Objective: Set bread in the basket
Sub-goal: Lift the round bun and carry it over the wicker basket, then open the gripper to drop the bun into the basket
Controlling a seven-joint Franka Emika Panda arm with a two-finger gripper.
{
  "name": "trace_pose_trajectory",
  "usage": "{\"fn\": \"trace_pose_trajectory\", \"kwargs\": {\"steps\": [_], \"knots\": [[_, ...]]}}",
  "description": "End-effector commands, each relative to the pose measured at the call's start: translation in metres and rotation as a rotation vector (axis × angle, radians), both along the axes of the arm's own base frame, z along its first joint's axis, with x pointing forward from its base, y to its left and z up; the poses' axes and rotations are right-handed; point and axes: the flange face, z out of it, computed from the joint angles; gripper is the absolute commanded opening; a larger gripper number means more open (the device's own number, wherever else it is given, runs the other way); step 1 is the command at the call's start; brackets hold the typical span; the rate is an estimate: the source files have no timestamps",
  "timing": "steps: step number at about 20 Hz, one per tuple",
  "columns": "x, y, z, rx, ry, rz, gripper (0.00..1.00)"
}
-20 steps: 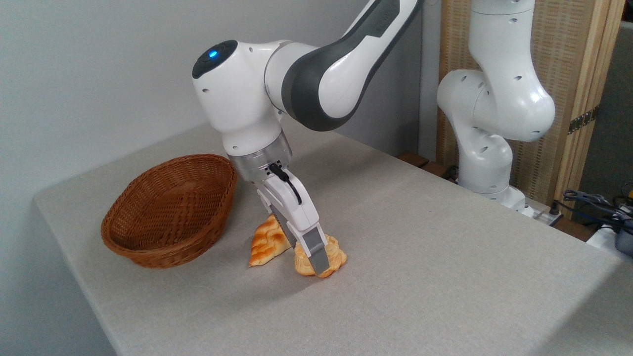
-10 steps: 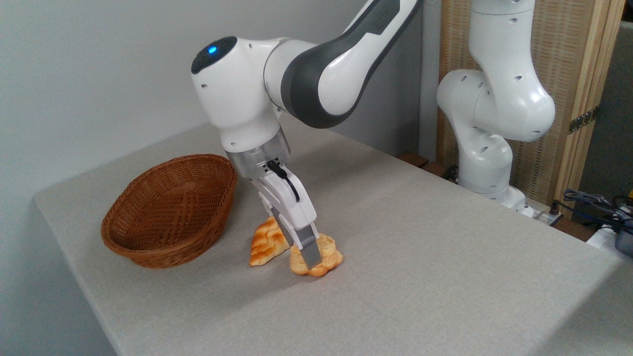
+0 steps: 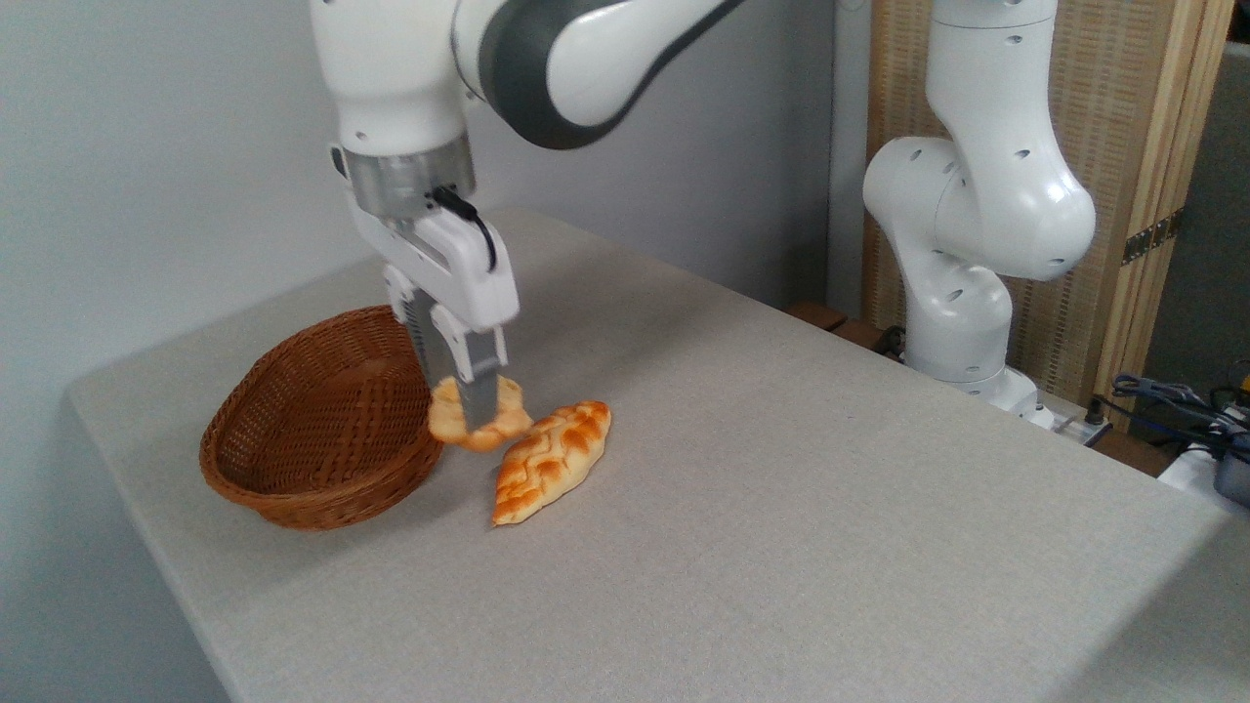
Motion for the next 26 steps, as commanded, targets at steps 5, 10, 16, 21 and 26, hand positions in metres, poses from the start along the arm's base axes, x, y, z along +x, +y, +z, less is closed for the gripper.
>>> {"fn": "trace_pose_trajectory", "kwargs": {"steps": [5,10,16,21,26], "knots": [[0.038,-0.093,-0.010,-0.192,-0.120,0.306,0.73],[0.051,-0.119,-0.035,-0.264,-0.155,0.399,1.00],[0.054,-0.123,-0.041,-0.275,-0.158,0.402,1.00],[0.050,-0.115,-0.027,-0.259,-0.172,0.397,1.00],[0.037,-0.068,0.005,-0.130,-0.134,0.353,1.00]]}}
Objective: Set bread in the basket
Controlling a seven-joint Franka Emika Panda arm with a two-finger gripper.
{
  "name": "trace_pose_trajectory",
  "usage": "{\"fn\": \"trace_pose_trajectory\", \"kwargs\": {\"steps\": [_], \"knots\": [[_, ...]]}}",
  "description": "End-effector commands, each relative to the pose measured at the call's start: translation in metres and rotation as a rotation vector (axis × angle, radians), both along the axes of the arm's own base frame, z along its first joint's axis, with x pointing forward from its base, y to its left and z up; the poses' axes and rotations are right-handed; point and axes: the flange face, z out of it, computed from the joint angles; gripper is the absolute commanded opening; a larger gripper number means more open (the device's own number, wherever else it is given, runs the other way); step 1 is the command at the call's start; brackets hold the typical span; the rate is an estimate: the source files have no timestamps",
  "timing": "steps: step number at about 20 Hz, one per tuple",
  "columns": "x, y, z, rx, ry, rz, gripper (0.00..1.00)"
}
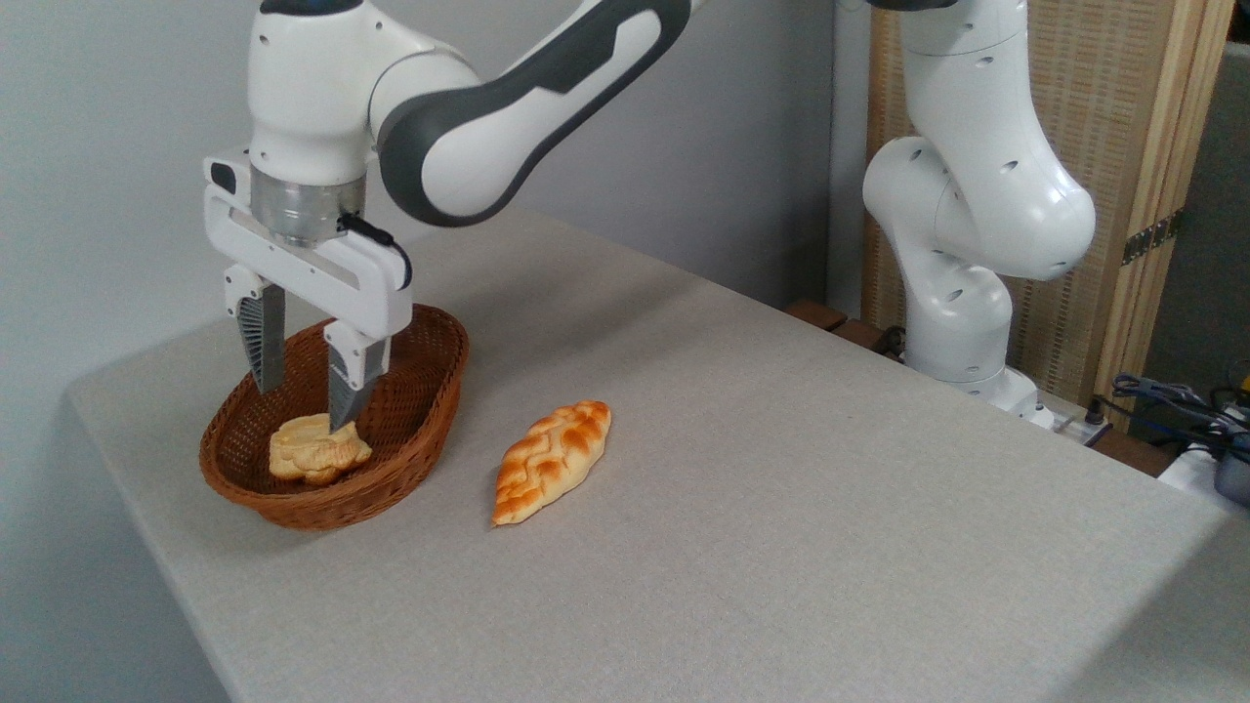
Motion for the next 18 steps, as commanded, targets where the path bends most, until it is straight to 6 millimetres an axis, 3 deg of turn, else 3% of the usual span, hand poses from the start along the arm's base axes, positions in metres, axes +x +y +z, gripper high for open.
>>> {"fn": "trace_pose_trajectory", "kwargs": {"steps": [1,5,13,18], "knots": [[-0.015,0.046,0.037,0.096,0.037,-0.049,1.00],[-0.029,0.078,0.054,0.157,0.082,-0.194,1.00],[-0.037,0.164,0.054,0.204,0.167,-0.420,1.00],[-0.038,0.181,0.054,0.202,0.177,-0.438,1.00]]}}
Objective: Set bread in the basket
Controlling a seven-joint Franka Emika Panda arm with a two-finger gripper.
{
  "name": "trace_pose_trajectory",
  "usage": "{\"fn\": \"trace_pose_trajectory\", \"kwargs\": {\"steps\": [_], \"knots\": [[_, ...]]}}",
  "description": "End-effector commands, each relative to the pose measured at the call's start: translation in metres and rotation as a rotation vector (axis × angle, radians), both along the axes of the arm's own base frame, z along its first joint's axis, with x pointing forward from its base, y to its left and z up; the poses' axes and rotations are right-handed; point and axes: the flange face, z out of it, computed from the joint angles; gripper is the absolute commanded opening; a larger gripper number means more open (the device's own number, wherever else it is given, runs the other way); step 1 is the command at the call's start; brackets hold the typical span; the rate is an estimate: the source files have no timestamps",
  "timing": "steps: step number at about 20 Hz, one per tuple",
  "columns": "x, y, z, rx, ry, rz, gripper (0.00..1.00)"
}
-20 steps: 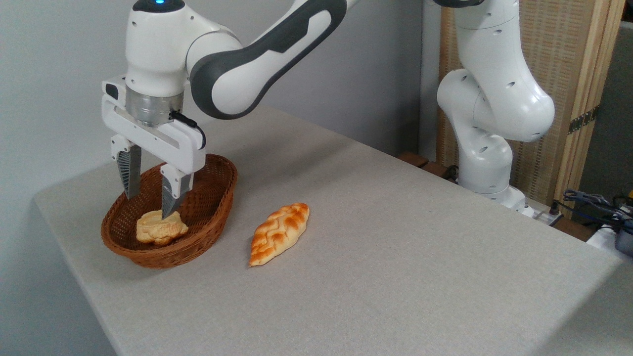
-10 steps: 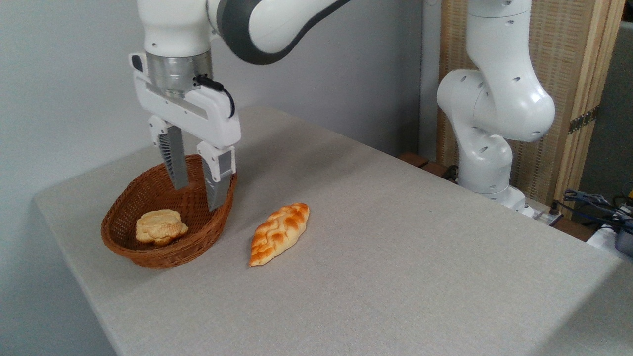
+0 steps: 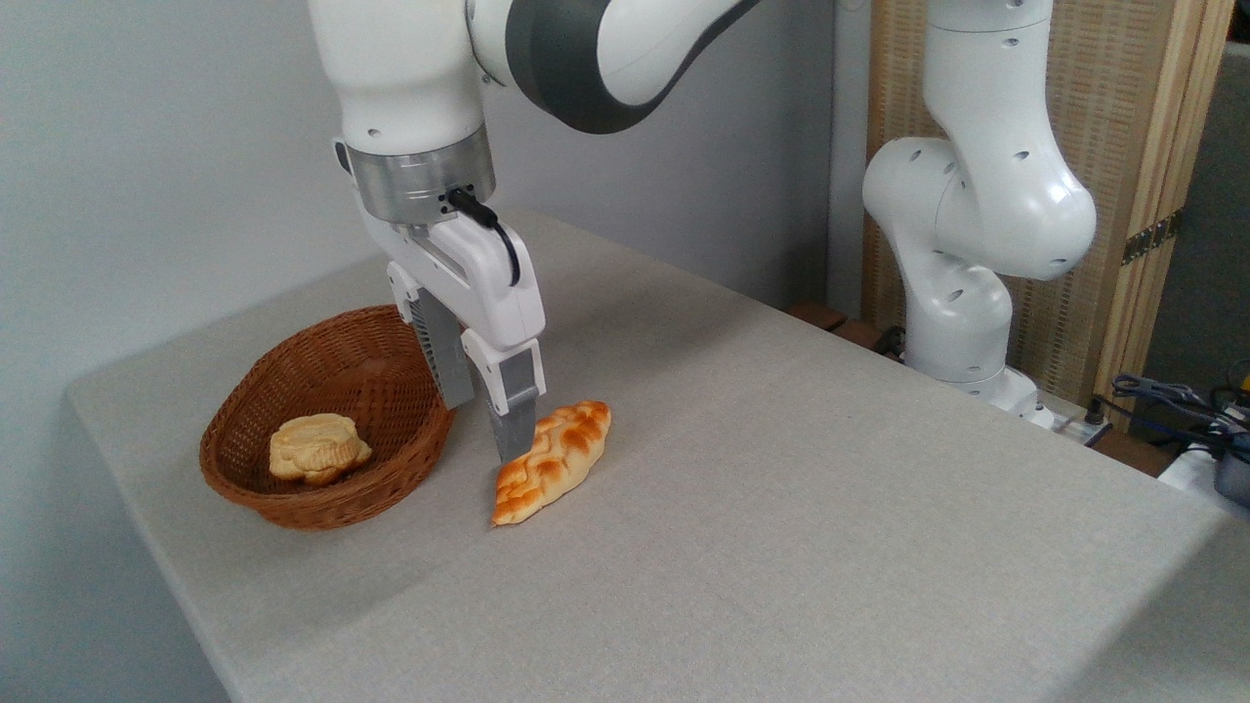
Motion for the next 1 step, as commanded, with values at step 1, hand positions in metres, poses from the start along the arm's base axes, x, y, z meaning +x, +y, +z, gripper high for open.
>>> {"fn": "trace_pose_trajectory", "kwargs": {"steps": [1], "knots": [[-0.0069,0.0090,0.0096,0.007,0.001,-0.007,1.00]]}}
